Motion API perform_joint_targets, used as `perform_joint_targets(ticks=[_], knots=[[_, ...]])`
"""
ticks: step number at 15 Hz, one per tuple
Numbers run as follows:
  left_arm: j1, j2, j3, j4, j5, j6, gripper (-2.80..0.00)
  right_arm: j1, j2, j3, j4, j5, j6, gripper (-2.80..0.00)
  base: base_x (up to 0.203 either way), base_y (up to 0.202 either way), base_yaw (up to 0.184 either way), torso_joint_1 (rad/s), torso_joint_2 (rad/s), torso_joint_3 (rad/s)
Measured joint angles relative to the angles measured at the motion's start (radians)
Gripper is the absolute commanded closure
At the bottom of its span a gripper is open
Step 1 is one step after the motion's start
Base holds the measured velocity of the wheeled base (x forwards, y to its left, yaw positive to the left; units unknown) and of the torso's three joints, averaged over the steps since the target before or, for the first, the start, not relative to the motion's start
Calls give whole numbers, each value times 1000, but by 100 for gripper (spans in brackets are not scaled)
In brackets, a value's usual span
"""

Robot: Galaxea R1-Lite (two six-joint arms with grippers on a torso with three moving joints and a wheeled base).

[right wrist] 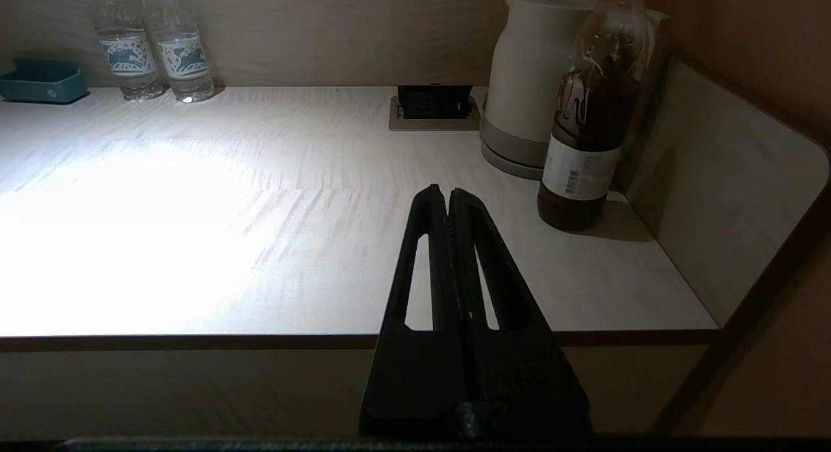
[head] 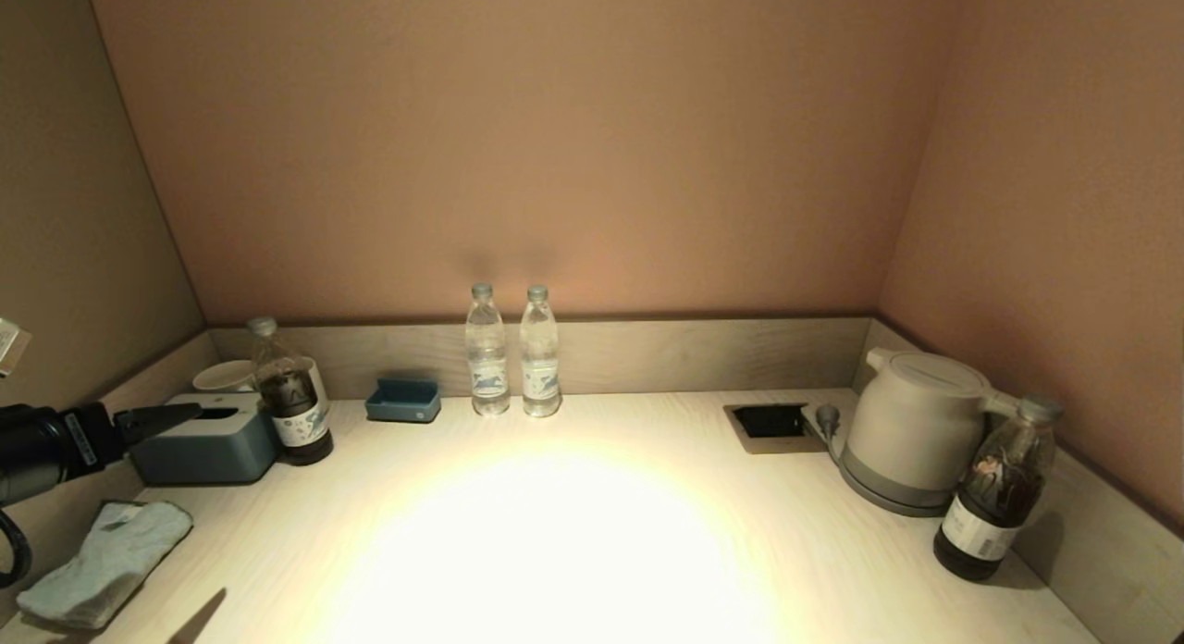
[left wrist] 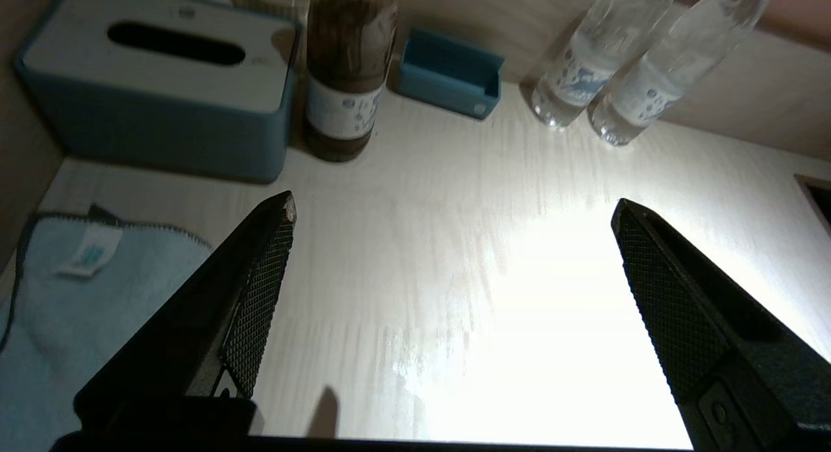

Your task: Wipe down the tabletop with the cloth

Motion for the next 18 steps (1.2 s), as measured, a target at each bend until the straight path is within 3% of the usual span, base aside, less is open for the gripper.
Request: perform_joint_targets(ticks=[1,2,7,13,18], knots=[[-1,-5,26,-69,-9,0,-280,0,0,0,0,0,0,0,0,0,0,0,0,0],[-1,-10,43,-112,-13,2,0,0,0,0,0,1,0,0,0,0,0,0,0,0],[-2,-54,68,-126,-17,2,0,0,0,0,-1,0,0,0,0,0,0,0,0,0],[-3,-228,108,-117,-114,-5,0,0,0,0,-1,0,0,0,0,0,0,0,0,0],[-3,-390,157,-115,-127,-6,0,0,0,0,0,0,0,0,0,0,0,0,0,0]])
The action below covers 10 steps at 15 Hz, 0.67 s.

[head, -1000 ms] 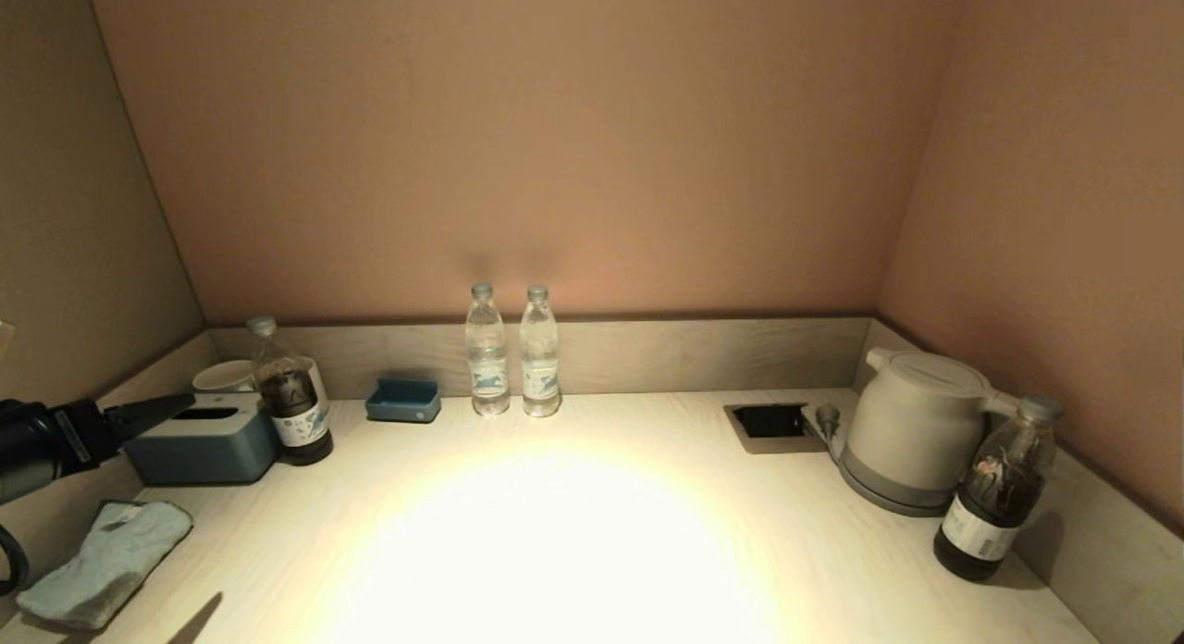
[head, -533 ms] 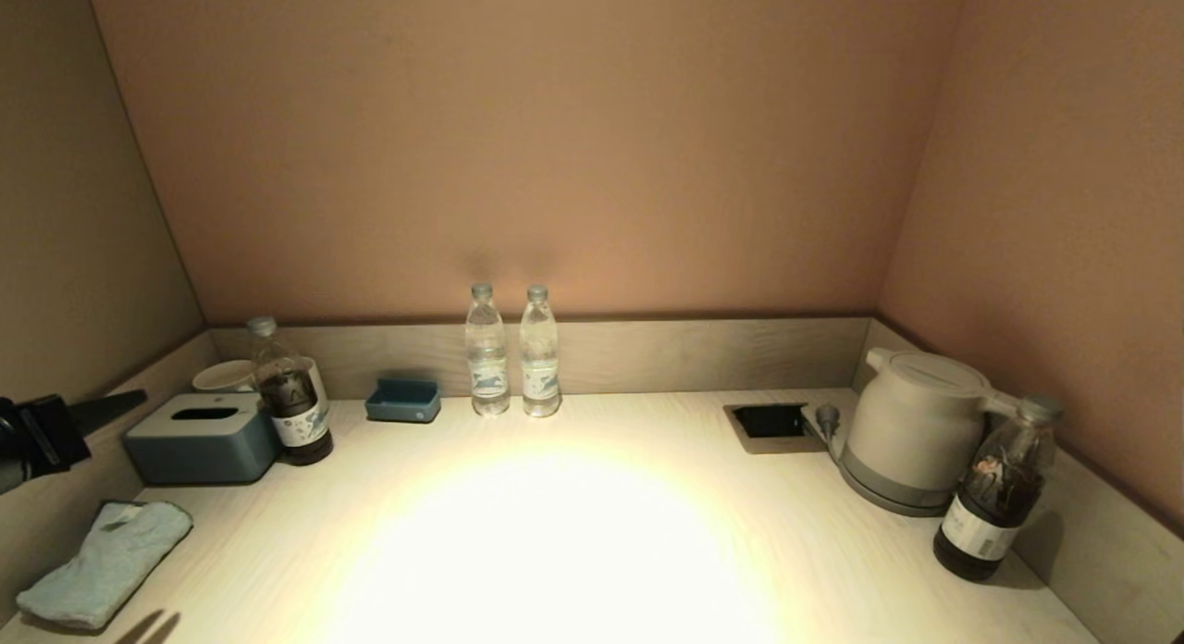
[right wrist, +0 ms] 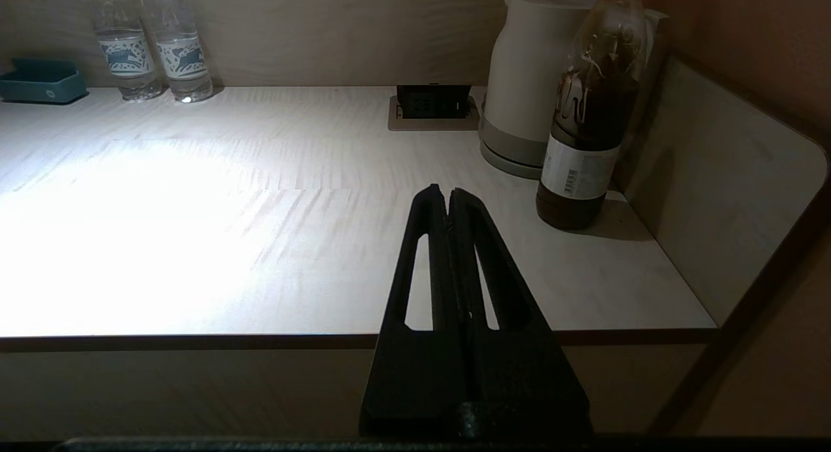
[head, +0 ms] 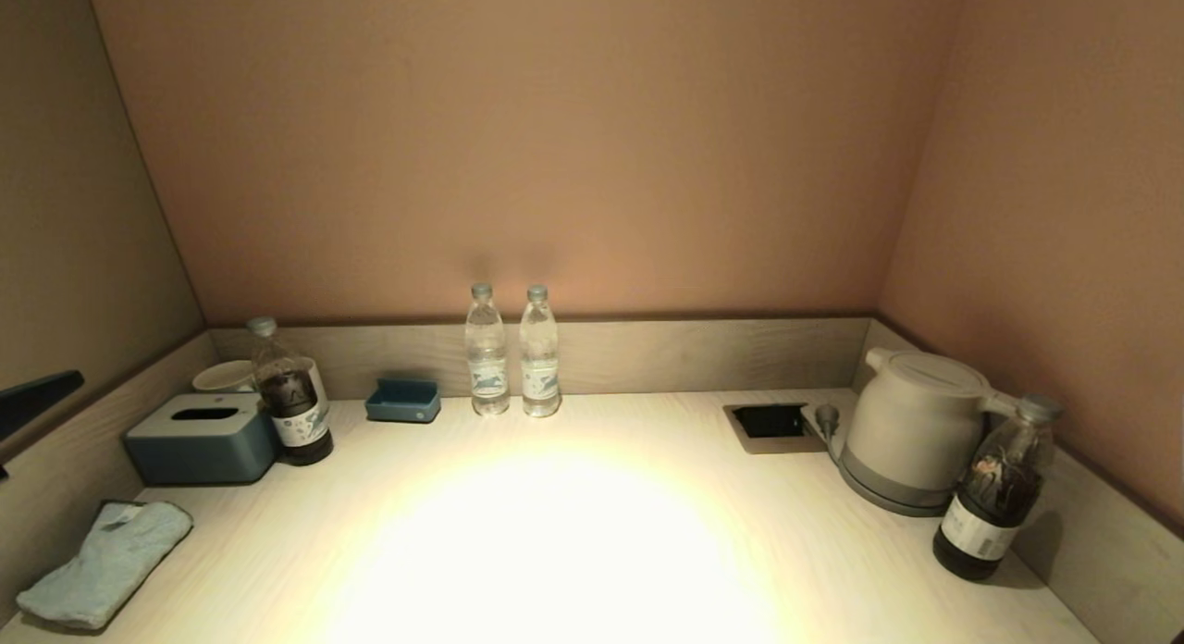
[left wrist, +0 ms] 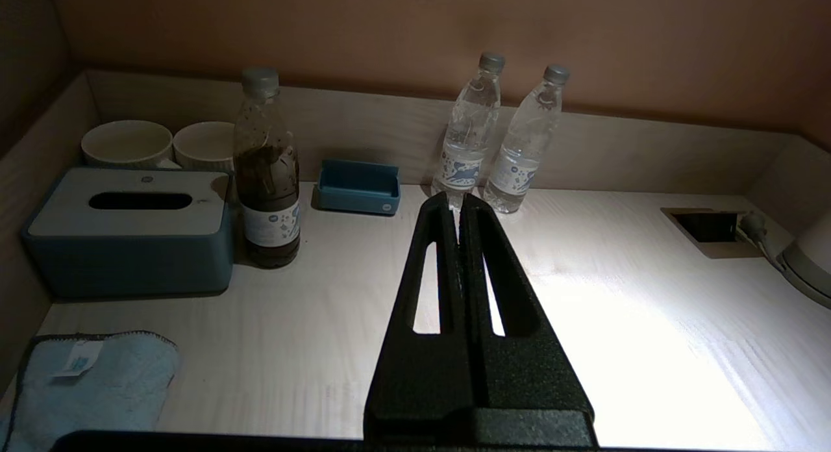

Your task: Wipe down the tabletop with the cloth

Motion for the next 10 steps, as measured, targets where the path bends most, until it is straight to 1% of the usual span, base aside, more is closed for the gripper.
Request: perform_joint_targets(ticks=[3,6,8,10], knots=[[0,-90,25,9,6,0,0,0,0,0,-1,0,0,0,0,0,0,0,0,0],[1,-221,33,73,14,3,0,0,0,0,-1,0,0,0,0,0,0,0,0,0],[3,-328,26,155,41,6,0,0,0,0,0,1,0,0,0,0,0,0,0,0],[5,-460,-2,275,89,9,0,0,0,0,0,1,0,0,0,0,0,0,0,0]])
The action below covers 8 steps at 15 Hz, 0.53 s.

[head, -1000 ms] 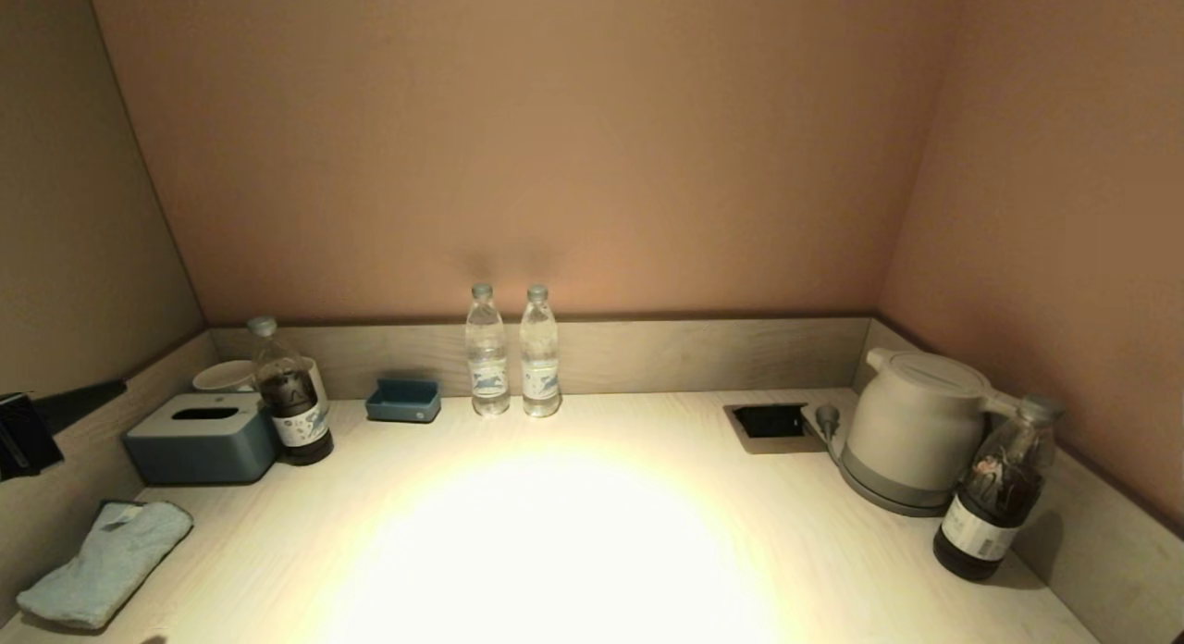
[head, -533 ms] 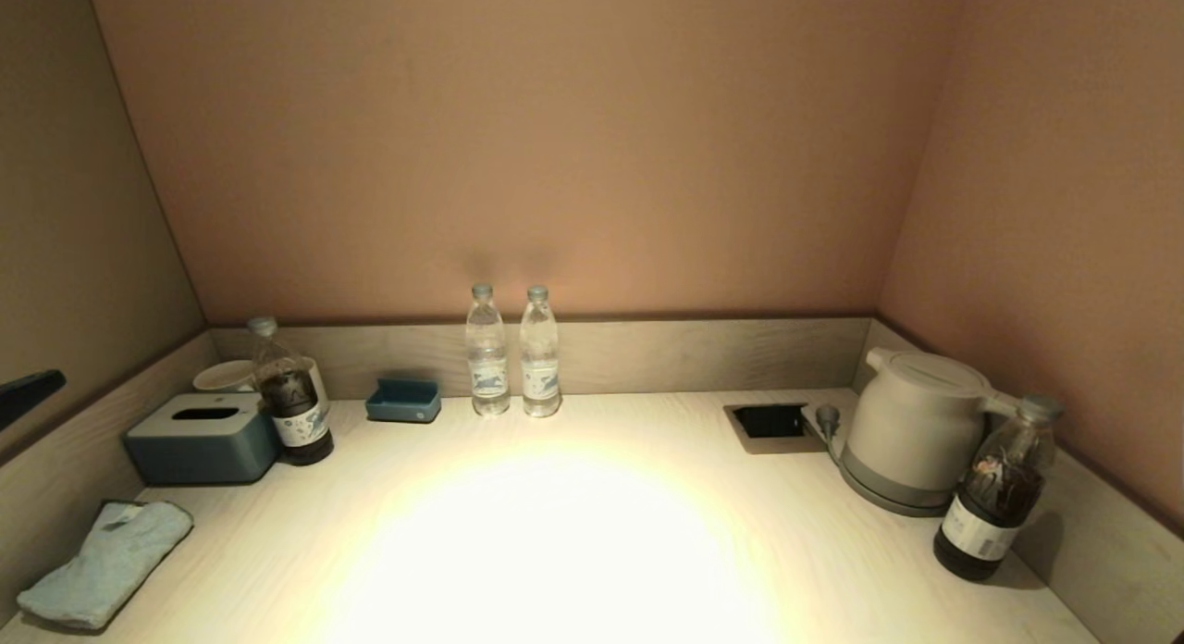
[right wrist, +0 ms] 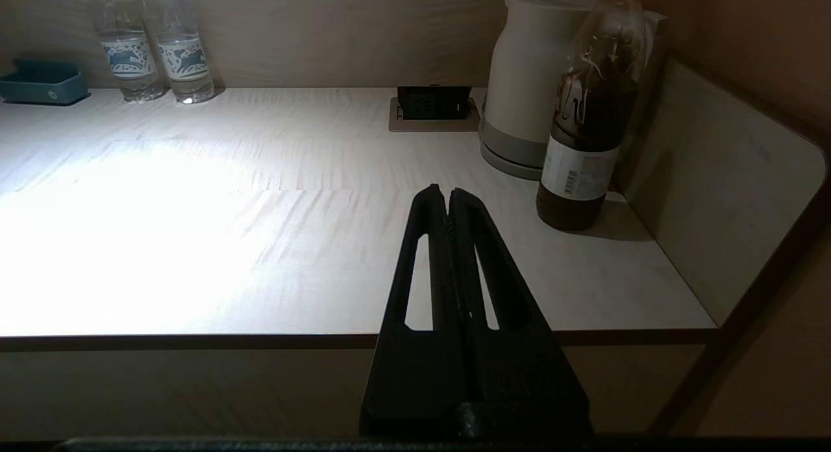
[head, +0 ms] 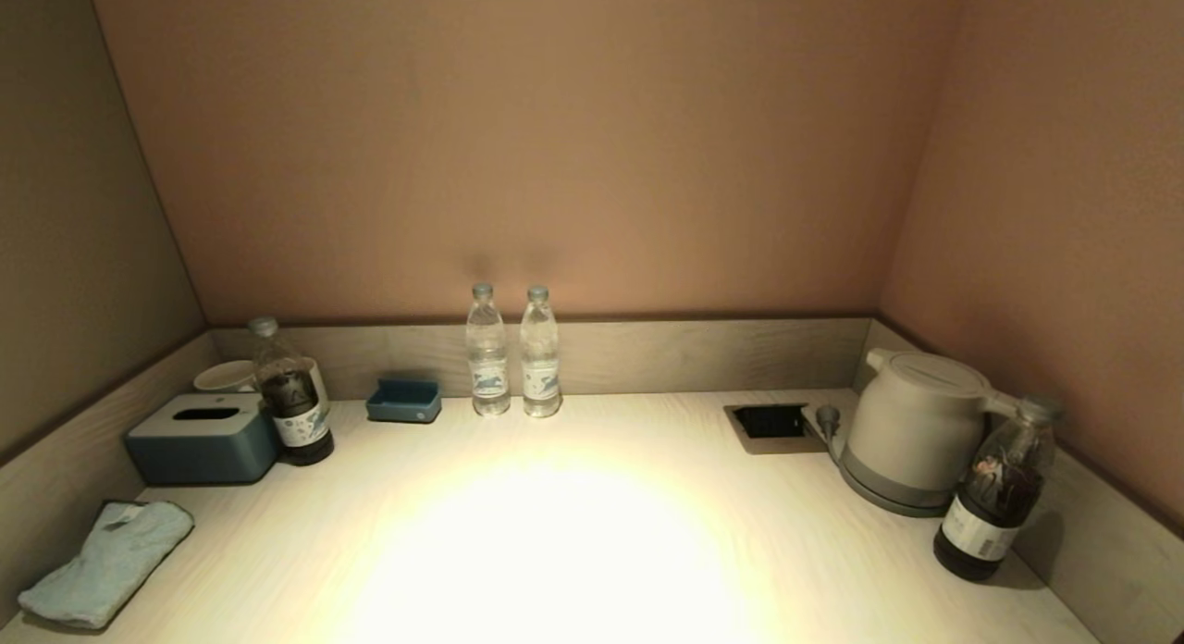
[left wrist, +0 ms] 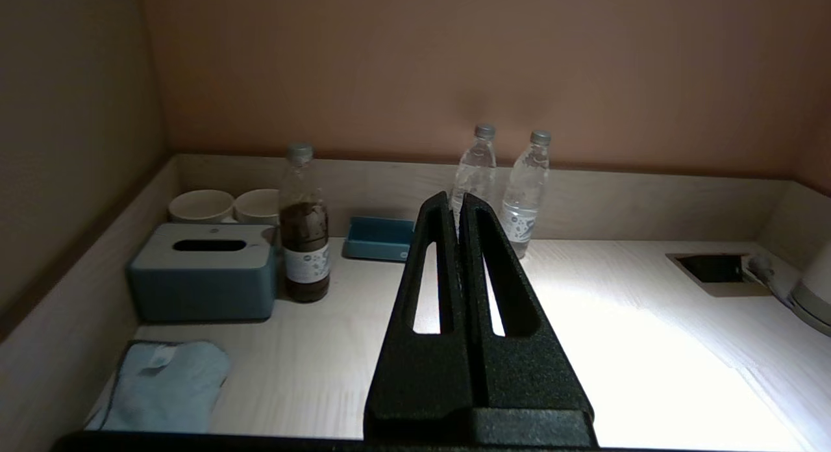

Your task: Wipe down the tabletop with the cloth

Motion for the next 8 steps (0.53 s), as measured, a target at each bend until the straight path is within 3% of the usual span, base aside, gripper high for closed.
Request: perform_joint_targets(ticks=[3,5,8], knots=[[3,-187,-84,283,111,13,0,0,0,0,0,0,0,0,0,0,0,0,0,0],[4,-276,-119,444,215,60,0,0,0,0,0,-1,0,0,0,0,0,0,0,0],[-16,-367,-103,521,392,136,0,0,0,0,0,0,0,0,0,0,0,0,0,0]])
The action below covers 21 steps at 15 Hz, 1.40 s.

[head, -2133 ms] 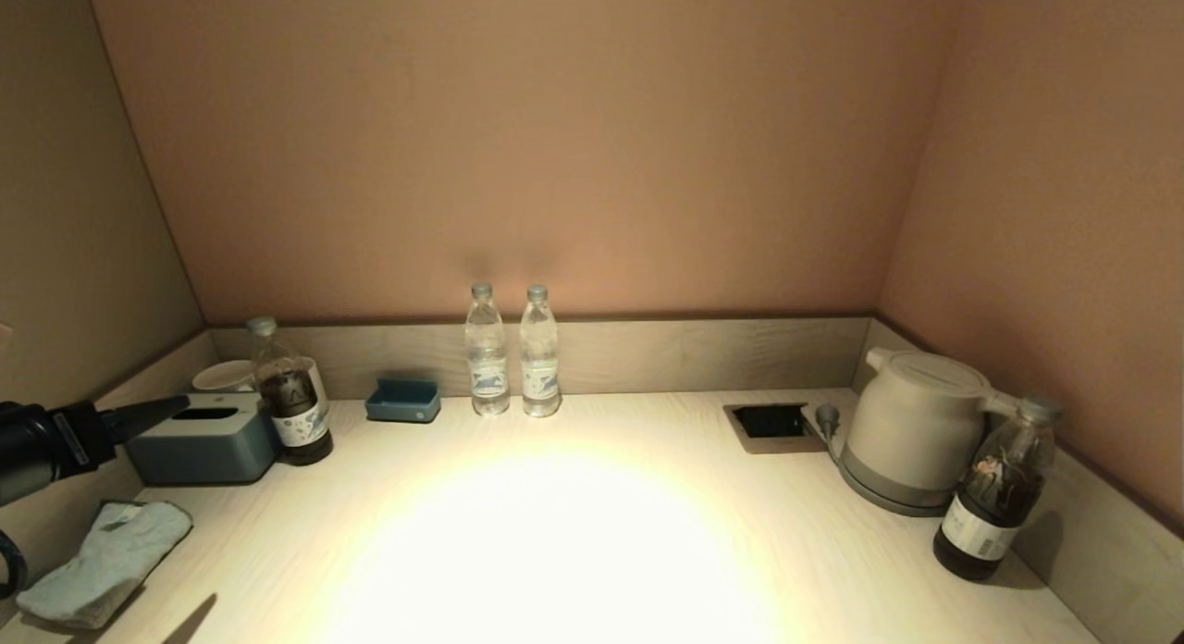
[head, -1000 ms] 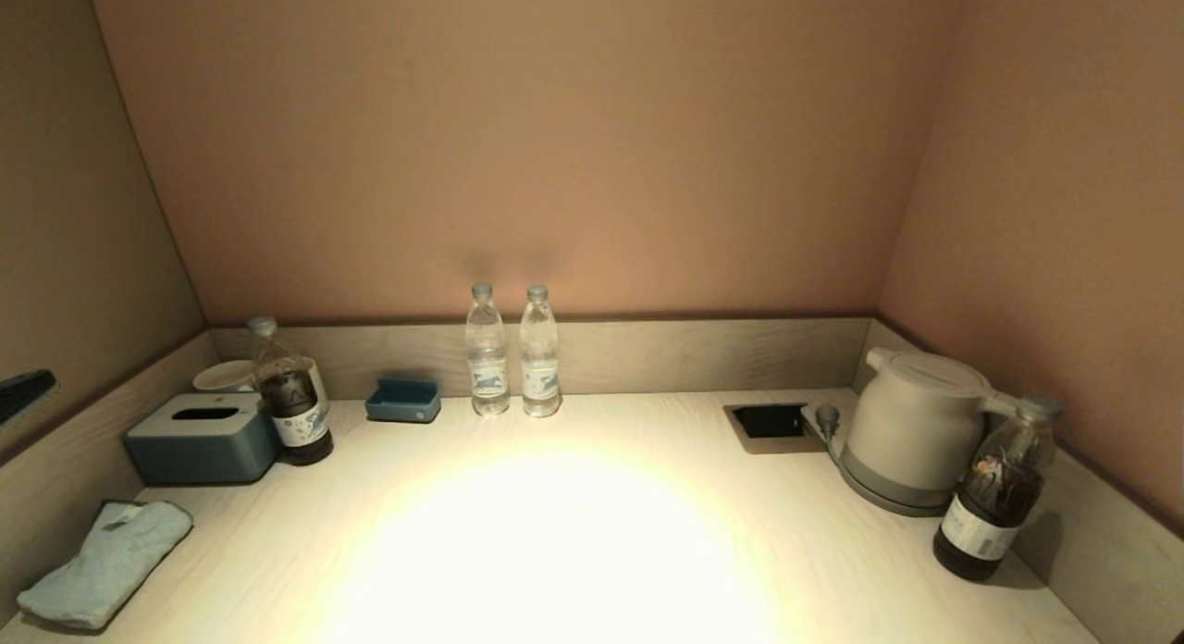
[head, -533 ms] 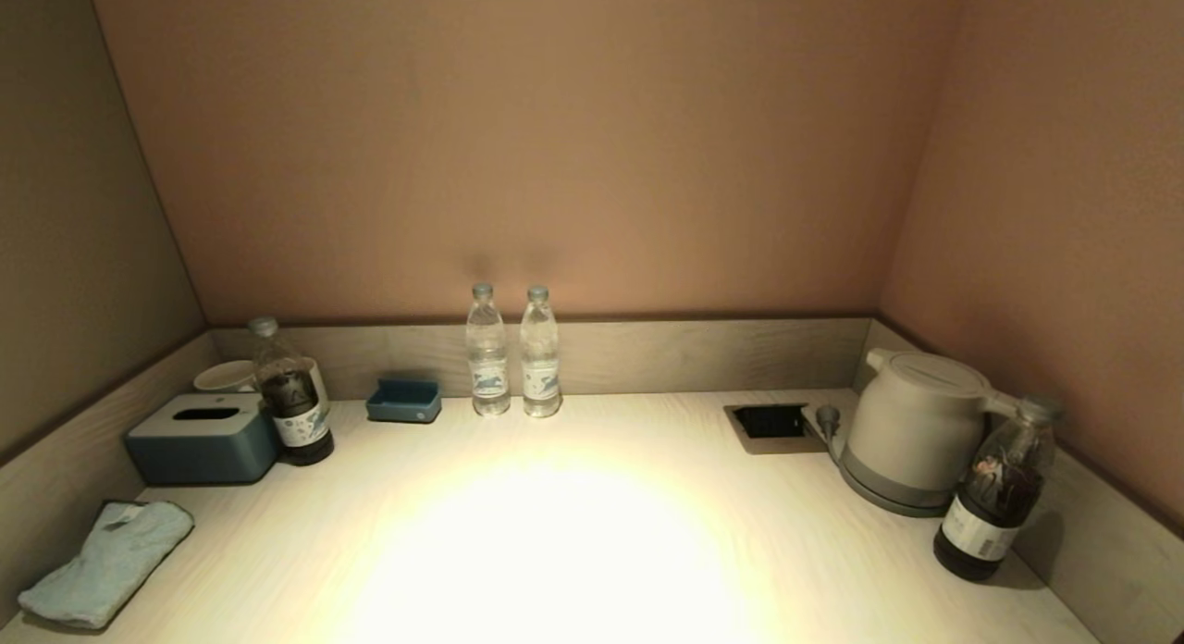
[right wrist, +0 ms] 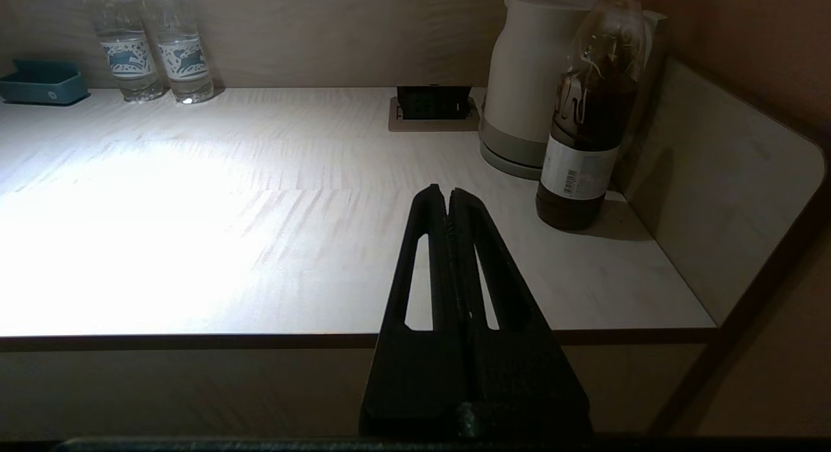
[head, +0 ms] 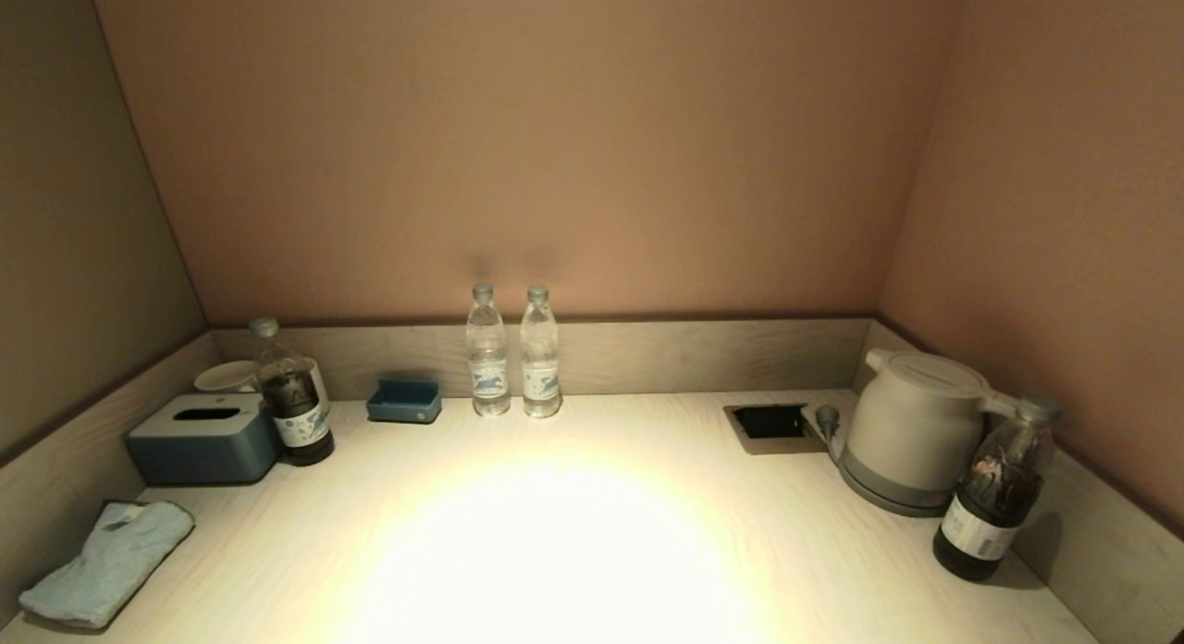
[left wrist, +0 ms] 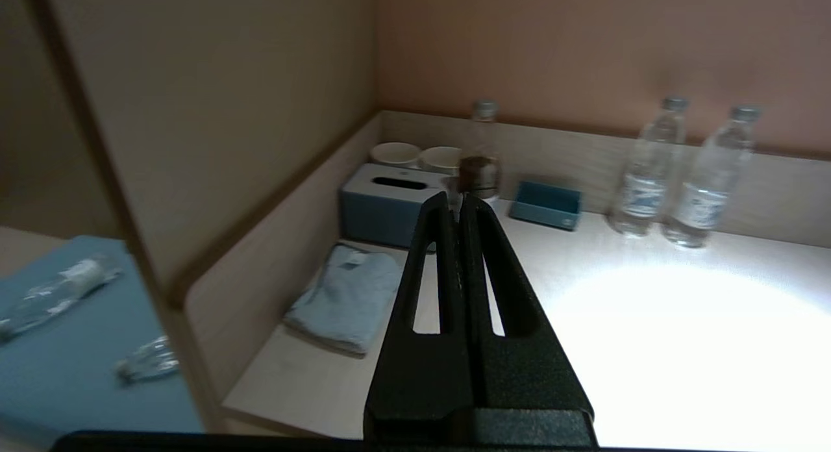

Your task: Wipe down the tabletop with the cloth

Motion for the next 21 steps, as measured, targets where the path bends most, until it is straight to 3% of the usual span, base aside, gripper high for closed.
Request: perform_joint_targets(ticks=[2,8,13,16,19,21], knots=[[-25,-29,22,-2,101,27,0,0,0,0,0,0,0,0,0,0,0,0,0,0],[-232,-68,72,11,222,75,0,0,0,0,0,0,0,0,0,0,0,0,0,0],[-259,-165,117,11,208,94,0,0,0,0,0,0,0,0,0,0,0,0,0,0],[-260,-259,133,5,139,87,0,0,0,0,0,0,0,0,0,0,0,0,0,0],[-261,-308,145,3,102,11,0,0,0,0,0,1,0,0,0,0,0,0,0,0],[-261,-320,188,-26,99,-6,0,0,0,0,0,0,0,0,0,0,0,0,0,0]])
